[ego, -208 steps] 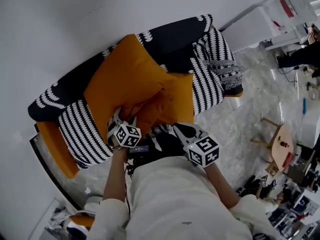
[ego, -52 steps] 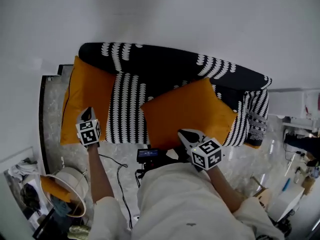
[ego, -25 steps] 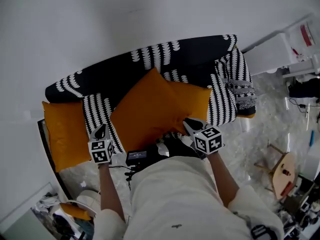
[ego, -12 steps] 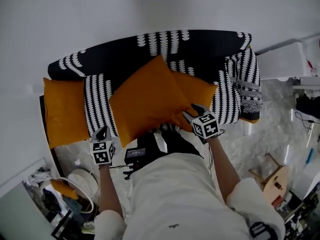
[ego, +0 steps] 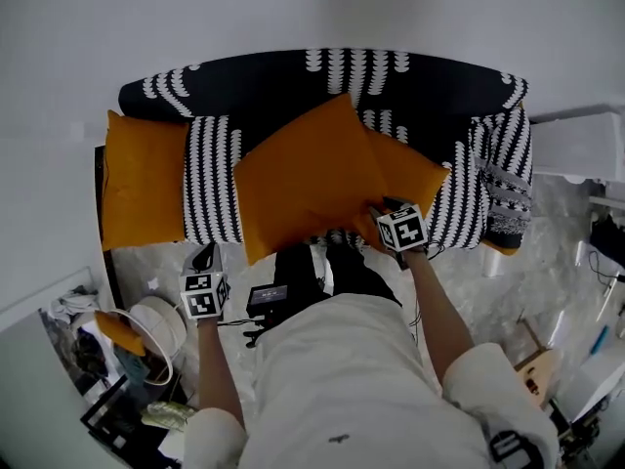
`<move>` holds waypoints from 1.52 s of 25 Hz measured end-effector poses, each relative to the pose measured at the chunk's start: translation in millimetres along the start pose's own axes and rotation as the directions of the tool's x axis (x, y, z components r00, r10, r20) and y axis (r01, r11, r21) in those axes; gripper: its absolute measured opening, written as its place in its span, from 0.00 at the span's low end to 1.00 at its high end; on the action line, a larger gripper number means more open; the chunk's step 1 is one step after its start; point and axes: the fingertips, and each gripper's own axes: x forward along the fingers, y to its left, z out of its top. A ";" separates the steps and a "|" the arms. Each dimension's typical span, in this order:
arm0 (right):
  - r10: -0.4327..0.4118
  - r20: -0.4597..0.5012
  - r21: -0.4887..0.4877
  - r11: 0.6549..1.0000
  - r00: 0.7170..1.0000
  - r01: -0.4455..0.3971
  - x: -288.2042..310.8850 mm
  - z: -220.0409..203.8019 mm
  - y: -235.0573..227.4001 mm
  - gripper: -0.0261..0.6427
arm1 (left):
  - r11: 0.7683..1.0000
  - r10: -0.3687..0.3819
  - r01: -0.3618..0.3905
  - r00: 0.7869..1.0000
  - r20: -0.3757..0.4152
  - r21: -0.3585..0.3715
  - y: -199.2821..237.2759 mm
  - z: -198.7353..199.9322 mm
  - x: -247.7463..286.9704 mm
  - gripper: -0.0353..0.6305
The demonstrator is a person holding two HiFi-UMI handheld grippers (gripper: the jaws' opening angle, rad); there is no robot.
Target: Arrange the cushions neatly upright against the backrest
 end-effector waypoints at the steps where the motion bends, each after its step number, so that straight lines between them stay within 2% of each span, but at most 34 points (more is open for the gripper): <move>1: 0.009 0.005 0.014 1.000 1.000 -0.009 -0.7 3.6 3.7 0.21 | 1.000 0.004 -0.004 1.000 0.002 -0.006 1.3 -1.8 -0.9 0.08; 4: 0.040 0.039 0.020 0.999 0.998 -0.041 -6.3 16.7 19.3 0.13 | 1.000 0.005 -0.005 1.000 0.007 -0.018 3.2 -5.7 -0.3 0.08; 9: 0.129 0.115 0.033 0.991 0.985 -0.133 -22.5 44.0 53.3 0.11 | 0.999 0.031 -0.030 0.999 0.022 -0.028 10.5 -9.2 4.6 0.08; 12: 0.177 0.150 0.060 0.981 0.973 -0.187 -30.7 57.5 72.2 0.10 | 0.997 0.055 -0.056 0.998 -0.013 -0.044 22.0 -24.9 9.4 0.08; 17: 0.193 0.214 0.101 0.971 0.958 -0.218 -42.3 84.9 89.9 0.10 | 0.995 0.037 -0.044 0.996 -0.082 -0.095 45.8 -65.2 25.3 0.09; 21: 0.183 0.251 0.133 0.966 0.951 -0.221 -42.5 110.1 108.4 0.10 | 0.996 0.037 -0.044 0.995 -0.096 -0.073 70.1 -94.6 38.0 0.09; 24: 0.148 0.274 0.166 0.966 0.950 -0.199 -43.4 129.4 116.2 0.10 | 0.997 -0.028 0.020 0.993 -0.119 -0.072 74.4 -111.1 51.7 0.09; 26: 0.119 0.288 0.177 0.969 0.950 -0.175 -43.3 144.4 122.7 0.10 | 0.989 -0.082 0.066 0.990 -0.113 -0.134 80.5 -120.2 62.1 0.09; 28: 0.088 0.302 0.178 0.973 0.949 -0.147 -41.8 160.3 130.4 0.10 | 0.970 -0.130 0.105 0.986 -0.103 -0.217 90.7 -128.6 72.8 0.09; 30: 0.059 0.313 0.183 0.976 0.948 -0.121 -40.2 175.5 136.6 0.10 | 0.956 -0.178 0.146 0.978 -0.107 -0.257 98.4 -135.9 84.3 0.13; 33: 0.020 0.320 0.195 0.977 0.947 -0.087 -35.6 194.8 143.7 0.10 | 0.943 -0.260 0.221 0.956 -0.135 -0.248 104.0 -145.0 101.8 0.25; 38: -0.022 0.323 0.195 0.980 0.946 -0.044 -26.9 219.9 162.5 0.10 | 0.924 -0.368 0.337 0.911 -0.185 -0.179 107.6 -152.6 128.0 0.32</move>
